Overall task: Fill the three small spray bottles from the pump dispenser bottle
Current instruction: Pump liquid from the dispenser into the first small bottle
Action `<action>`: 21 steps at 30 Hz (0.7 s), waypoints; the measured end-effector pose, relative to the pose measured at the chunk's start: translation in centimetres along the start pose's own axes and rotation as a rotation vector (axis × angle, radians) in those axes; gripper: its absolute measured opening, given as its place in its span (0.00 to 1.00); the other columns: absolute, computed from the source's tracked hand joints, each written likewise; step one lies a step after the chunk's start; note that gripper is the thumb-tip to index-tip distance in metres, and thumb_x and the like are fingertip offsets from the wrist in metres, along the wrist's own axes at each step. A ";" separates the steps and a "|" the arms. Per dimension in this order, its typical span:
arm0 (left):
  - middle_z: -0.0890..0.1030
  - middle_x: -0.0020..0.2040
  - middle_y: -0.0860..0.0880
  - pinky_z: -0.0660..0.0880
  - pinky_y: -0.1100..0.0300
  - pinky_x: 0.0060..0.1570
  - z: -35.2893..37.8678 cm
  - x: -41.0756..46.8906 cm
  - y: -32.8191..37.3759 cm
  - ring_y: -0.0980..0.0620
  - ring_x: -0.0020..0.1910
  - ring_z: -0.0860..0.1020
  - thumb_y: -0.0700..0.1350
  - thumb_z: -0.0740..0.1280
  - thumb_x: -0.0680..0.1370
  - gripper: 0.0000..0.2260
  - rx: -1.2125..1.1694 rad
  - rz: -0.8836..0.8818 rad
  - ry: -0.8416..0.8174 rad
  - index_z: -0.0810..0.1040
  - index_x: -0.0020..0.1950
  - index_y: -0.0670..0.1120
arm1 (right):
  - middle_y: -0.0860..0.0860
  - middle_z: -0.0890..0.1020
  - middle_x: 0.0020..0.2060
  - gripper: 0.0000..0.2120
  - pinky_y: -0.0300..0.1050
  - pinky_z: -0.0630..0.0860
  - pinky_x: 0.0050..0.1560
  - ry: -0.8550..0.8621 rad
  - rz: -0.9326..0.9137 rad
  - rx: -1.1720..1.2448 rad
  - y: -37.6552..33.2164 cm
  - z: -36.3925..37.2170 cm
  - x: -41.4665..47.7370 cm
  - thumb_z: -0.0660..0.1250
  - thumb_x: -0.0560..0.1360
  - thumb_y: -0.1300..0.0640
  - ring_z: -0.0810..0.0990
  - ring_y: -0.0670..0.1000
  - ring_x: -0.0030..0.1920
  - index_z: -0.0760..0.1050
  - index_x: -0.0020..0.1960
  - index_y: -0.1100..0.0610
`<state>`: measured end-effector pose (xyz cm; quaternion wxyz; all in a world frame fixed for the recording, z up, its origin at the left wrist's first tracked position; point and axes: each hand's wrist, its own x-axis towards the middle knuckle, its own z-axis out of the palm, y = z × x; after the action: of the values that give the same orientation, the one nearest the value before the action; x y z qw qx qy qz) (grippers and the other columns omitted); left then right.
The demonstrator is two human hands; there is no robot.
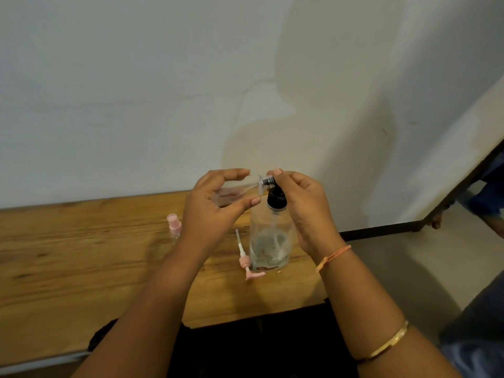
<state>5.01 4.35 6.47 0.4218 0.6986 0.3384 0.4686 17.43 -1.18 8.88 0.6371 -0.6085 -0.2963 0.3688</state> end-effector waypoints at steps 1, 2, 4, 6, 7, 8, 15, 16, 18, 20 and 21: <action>0.77 0.53 0.57 0.73 0.76 0.43 0.0 0.0 0.0 0.68 0.47 0.78 0.47 0.76 0.64 0.19 0.011 0.004 0.001 0.78 0.53 0.54 | 0.54 0.81 0.40 0.09 0.27 0.72 0.32 -0.003 0.001 -0.001 -0.1 0.0 0.1 0.64 0.77 0.55 0.76 0.44 0.37 0.80 0.42 0.56; 0.77 0.53 0.56 0.73 0.76 0.43 0.1 0.0 -0.1 0.68 0.47 0.78 0.45 0.76 0.64 0.19 0.016 0.003 0.003 0.78 0.53 0.53 | 0.52 0.81 0.40 0.08 0.27 0.72 0.33 -0.006 0.006 0.000 -0.1 0.0 0.1 0.64 0.77 0.56 0.76 0.43 0.37 0.80 0.43 0.56; 0.77 0.53 0.56 0.74 0.75 0.42 0.1 -0.2 0.0 0.64 0.45 0.80 0.46 0.76 0.63 0.19 0.002 -0.002 0.005 0.78 0.53 0.55 | 0.51 0.81 0.39 0.08 0.28 0.73 0.34 -0.007 0.010 0.010 -0.2 0.1 0.1 0.64 0.77 0.56 0.76 0.43 0.38 0.80 0.45 0.57; 0.77 0.53 0.57 0.74 0.74 0.42 0.2 -0.3 0.2 0.62 0.45 0.81 0.48 0.75 0.63 0.19 -0.001 0.007 0.014 0.77 0.52 0.57 | 0.54 0.81 0.40 0.09 0.30 0.73 0.35 -0.006 0.008 0.034 0.0 0.0 0.0 0.64 0.77 0.54 0.76 0.45 0.39 0.80 0.44 0.57; 0.77 0.53 0.56 0.74 0.74 0.42 0.2 -0.3 0.2 0.62 0.46 0.81 0.48 0.75 0.63 0.19 -0.002 0.014 0.023 0.77 0.52 0.58 | 0.55 0.82 0.42 0.10 0.32 0.74 0.37 -0.007 0.012 0.040 0.0 -0.1 0.0 0.65 0.76 0.52 0.77 0.46 0.41 0.80 0.44 0.57; 0.77 0.53 0.56 0.74 0.74 0.43 0.2 -0.3 0.4 0.62 0.46 0.81 0.47 0.75 0.63 0.19 -0.005 0.020 0.032 0.77 0.52 0.58 | 0.56 0.83 0.44 0.10 0.35 0.75 0.39 -0.008 0.016 0.044 0.0 -0.2 0.0 0.65 0.76 0.51 0.78 0.47 0.42 0.80 0.44 0.56; 0.77 0.53 0.55 0.73 0.75 0.42 0.3 -0.2 0.3 0.64 0.46 0.80 0.43 0.76 0.65 0.19 -0.010 0.033 0.053 0.77 0.52 0.57 | 0.63 0.81 0.48 0.16 0.33 0.73 0.33 0.027 0.004 0.064 -0.3 0.2 -0.3 0.63 0.76 0.46 0.76 0.49 0.40 0.81 0.41 0.57; 0.77 0.53 0.55 0.73 0.75 0.42 0.3 -0.2 0.3 0.64 0.46 0.80 0.43 0.76 0.65 0.19 -0.012 0.033 0.053 0.77 0.52 0.57 | 0.65 0.80 0.49 0.15 0.36 0.72 0.34 0.028 0.000 0.061 -0.3 0.3 -0.3 0.63 0.77 0.48 0.75 0.50 0.40 0.80 0.41 0.58; 0.77 0.53 0.56 0.73 0.75 0.42 0.3 -0.2 0.2 0.65 0.45 0.80 0.42 0.76 0.65 0.19 -0.004 0.024 0.043 0.77 0.52 0.57 | 0.67 0.79 0.49 0.14 0.39 0.72 0.36 0.029 -0.008 0.042 -0.3 0.3 -0.3 0.63 0.77 0.50 0.75 0.51 0.40 0.80 0.42 0.58; 0.77 0.53 0.55 0.73 0.76 0.42 0.2 -0.2 0.1 0.66 0.45 0.79 0.42 0.76 0.65 0.19 -0.001 0.017 0.031 0.77 0.52 0.56 | 0.64 0.81 0.47 0.11 0.37 0.73 0.36 0.025 -0.019 0.008 0.0 0.3 -0.1 0.64 0.77 0.51 0.76 0.50 0.41 0.79 0.44 0.57; 0.77 0.52 0.54 0.73 0.76 0.42 0.2 -0.3 0.1 0.68 0.46 0.78 0.41 0.76 0.65 0.19 -0.001 0.014 0.025 0.78 0.52 0.54 | 0.60 0.81 0.43 0.09 0.35 0.74 0.36 0.025 -0.023 0.006 0.1 0.2 0.0 0.64 0.77 0.52 0.77 0.48 0.41 0.78 0.46 0.57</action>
<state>5.14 4.04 6.41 0.4145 0.6948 0.3386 0.4803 17.25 -1.05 8.84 0.6466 -0.6077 -0.2943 0.3549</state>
